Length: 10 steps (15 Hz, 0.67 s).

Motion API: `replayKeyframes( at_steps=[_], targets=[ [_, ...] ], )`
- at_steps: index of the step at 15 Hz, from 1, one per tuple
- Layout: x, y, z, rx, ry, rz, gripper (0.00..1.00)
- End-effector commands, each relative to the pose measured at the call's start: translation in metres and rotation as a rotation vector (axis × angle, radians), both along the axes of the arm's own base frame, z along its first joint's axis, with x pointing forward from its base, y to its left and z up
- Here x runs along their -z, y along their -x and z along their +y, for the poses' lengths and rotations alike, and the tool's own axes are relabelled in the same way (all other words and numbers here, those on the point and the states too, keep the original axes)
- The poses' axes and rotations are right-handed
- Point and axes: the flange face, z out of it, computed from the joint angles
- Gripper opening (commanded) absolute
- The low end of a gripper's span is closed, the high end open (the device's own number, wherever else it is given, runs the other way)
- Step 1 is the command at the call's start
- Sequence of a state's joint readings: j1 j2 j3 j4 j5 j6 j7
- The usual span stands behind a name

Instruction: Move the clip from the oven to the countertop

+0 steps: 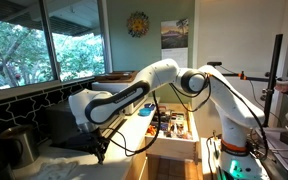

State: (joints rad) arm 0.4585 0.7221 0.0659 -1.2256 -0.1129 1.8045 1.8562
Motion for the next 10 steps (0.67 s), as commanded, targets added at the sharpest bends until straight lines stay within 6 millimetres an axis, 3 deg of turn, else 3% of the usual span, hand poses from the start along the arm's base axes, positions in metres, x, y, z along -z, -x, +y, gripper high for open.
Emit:
replayKeyframes(
  at_steps=[1, 4, 8, 10],
  targets=[
    [0.0, -0.008, 0.004, 0.003, 0.022, -0.001, 0.48],
    [-0.015, -0.006, 0.011, -0.02, 0.027, -0.022, 0.71],
    [-0.067, 0.02, 0.027, -0.157, 0.134, -0.074, 1.0],
    [-0.093, 0.03, 0.036, -0.235, 0.178, -0.145, 1.0]
  ],
)
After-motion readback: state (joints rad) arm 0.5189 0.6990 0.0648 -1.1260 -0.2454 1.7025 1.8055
